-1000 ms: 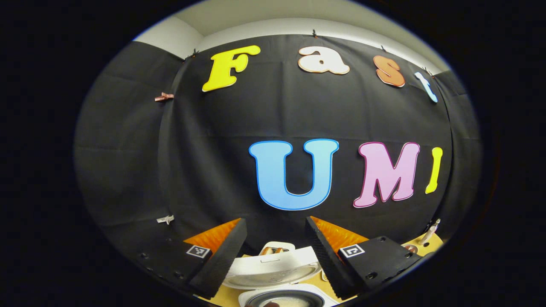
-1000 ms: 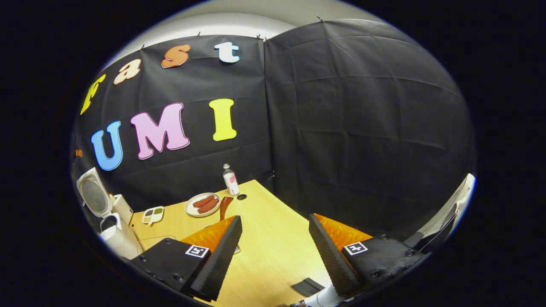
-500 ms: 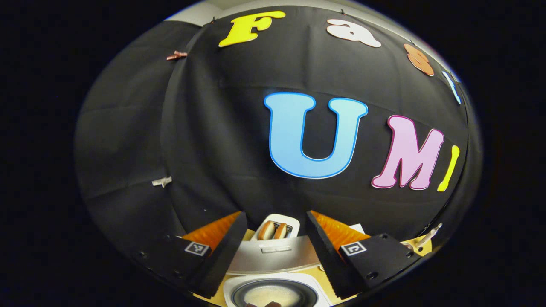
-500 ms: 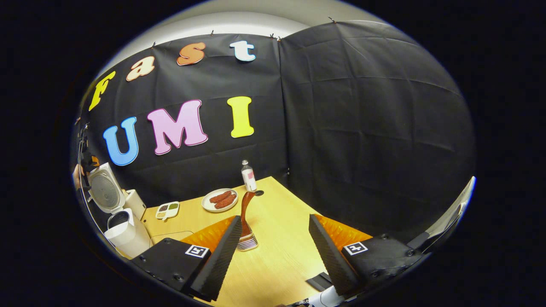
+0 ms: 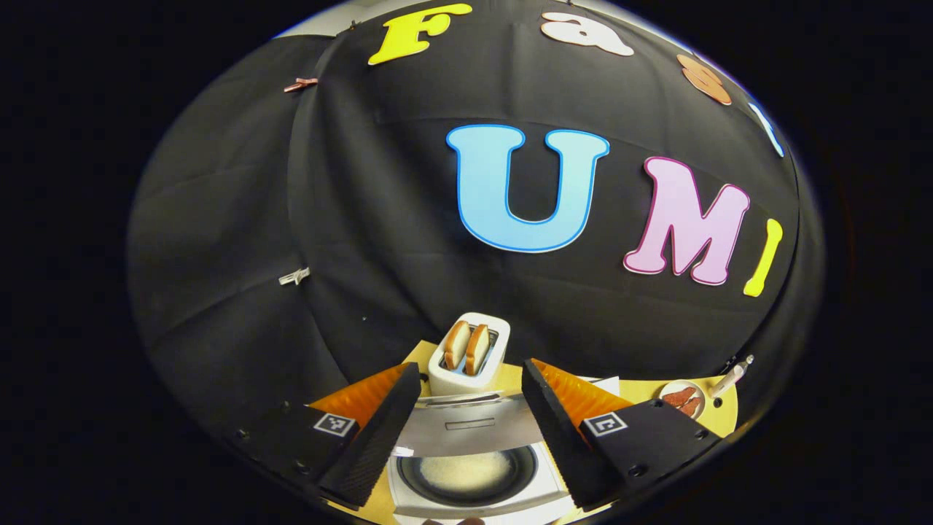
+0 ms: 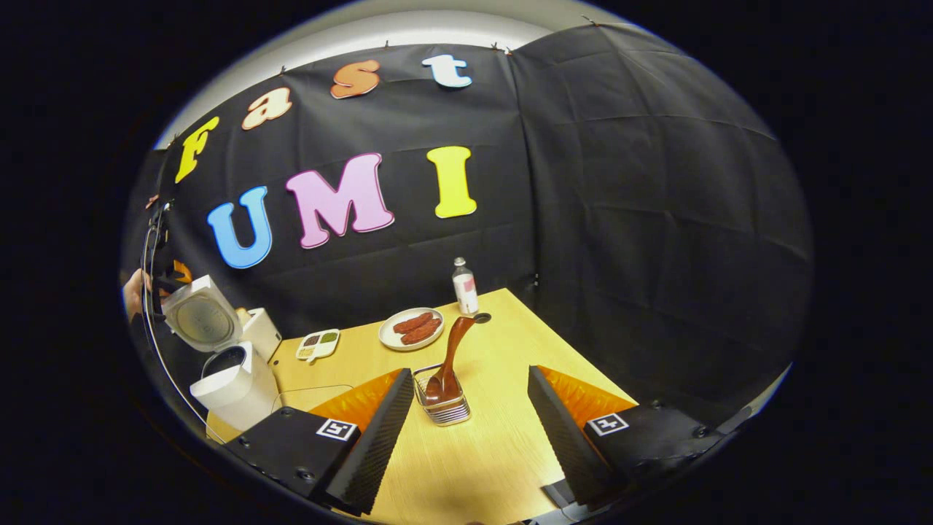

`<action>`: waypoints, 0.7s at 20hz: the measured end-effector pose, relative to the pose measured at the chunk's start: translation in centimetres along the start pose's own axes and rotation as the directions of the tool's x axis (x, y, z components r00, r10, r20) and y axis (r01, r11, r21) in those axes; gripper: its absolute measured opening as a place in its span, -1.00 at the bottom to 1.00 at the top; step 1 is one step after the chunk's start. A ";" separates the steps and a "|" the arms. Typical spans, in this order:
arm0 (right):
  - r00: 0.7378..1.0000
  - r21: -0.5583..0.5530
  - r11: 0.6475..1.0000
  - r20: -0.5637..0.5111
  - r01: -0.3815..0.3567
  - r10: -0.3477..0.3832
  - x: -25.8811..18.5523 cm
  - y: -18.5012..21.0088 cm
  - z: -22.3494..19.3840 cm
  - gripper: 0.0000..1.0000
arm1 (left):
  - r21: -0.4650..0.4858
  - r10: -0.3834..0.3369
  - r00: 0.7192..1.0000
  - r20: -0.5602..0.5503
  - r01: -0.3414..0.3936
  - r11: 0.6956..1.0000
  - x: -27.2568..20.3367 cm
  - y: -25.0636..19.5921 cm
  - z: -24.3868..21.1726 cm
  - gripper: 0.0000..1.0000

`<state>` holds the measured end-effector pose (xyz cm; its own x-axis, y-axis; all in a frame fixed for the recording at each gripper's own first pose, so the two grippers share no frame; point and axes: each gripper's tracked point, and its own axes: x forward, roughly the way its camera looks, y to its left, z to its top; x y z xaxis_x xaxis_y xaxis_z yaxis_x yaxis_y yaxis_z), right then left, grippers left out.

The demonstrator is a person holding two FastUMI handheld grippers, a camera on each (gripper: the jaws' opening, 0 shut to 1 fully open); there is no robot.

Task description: Close the left gripper, press the button to open the rice cooker; take a wooden spoon from the chopstick holder with the right hand, scoop a spoonful of rice and pour it into the rice cooker, then put the wooden spoon back into the chopstick holder.

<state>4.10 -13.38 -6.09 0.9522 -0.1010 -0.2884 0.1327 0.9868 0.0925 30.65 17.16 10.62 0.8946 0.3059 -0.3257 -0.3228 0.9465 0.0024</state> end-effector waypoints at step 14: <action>0.987 -0.014 0.989 -0.076 -0.144 0.143 1.6 2.2 -2.3 0.97 | -0.011 0.051 0.997 -0.059 -0.051 0.999 -1.8 -0.8 -15.8 0.96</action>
<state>5.27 -11.11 -8.55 0.9377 0.0508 -0.3437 -0.0100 0.9928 0.1196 24.37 14.25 -3.77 0.8574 0.3470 -0.3801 -0.3716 0.9283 0.0092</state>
